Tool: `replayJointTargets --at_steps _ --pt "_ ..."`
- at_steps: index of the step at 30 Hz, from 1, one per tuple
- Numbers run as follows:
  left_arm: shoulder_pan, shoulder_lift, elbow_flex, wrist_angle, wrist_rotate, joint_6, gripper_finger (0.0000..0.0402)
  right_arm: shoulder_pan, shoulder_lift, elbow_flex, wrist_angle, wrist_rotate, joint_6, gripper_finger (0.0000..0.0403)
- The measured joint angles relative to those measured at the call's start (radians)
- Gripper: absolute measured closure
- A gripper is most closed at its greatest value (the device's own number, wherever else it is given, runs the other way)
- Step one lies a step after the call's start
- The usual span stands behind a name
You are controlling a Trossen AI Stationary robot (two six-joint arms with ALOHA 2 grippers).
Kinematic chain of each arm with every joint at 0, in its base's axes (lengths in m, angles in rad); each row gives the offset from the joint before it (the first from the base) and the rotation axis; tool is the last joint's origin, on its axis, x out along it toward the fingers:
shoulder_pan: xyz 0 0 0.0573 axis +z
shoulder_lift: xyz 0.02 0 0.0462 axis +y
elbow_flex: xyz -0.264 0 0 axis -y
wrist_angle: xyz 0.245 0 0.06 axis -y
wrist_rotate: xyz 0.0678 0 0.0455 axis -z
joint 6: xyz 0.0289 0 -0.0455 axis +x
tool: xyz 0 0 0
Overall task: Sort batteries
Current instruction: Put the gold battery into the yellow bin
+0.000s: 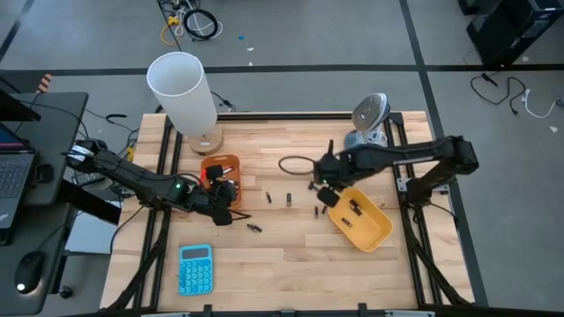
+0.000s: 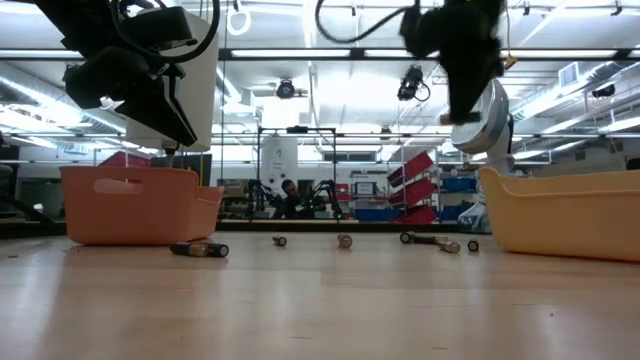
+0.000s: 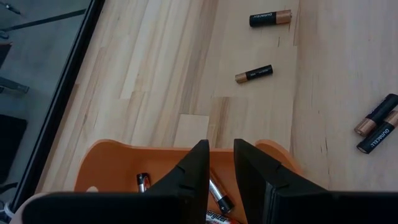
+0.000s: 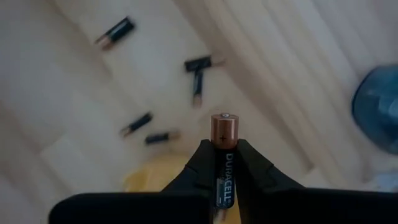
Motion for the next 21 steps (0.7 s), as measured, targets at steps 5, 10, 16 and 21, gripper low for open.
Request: replayJointTargets --at_steps 5,10,16,21 --pt "0.000 0.000 0.000 0.000 0.000 0.000 0.0325 0.096 -0.021 0.000 -0.060 -0.038 0.090 0.0377" --pt "0.000 0.000 0.000 0.001 0.000 0.000 0.0325 0.185 -0.019 -0.019 -0.086 -0.066 0.195 0.0377" --pt "0.000 0.000 0.000 0.002 0.000 0.000 0.0325 0.275 -0.017 -0.089 -0.071 -0.081 0.328 0.0377" --pt "0.000 0.000 0.000 0.002 0.000 -0.004 0.0325 0.320 -0.017 -0.147 -0.025 -0.103 0.396 0.0377"
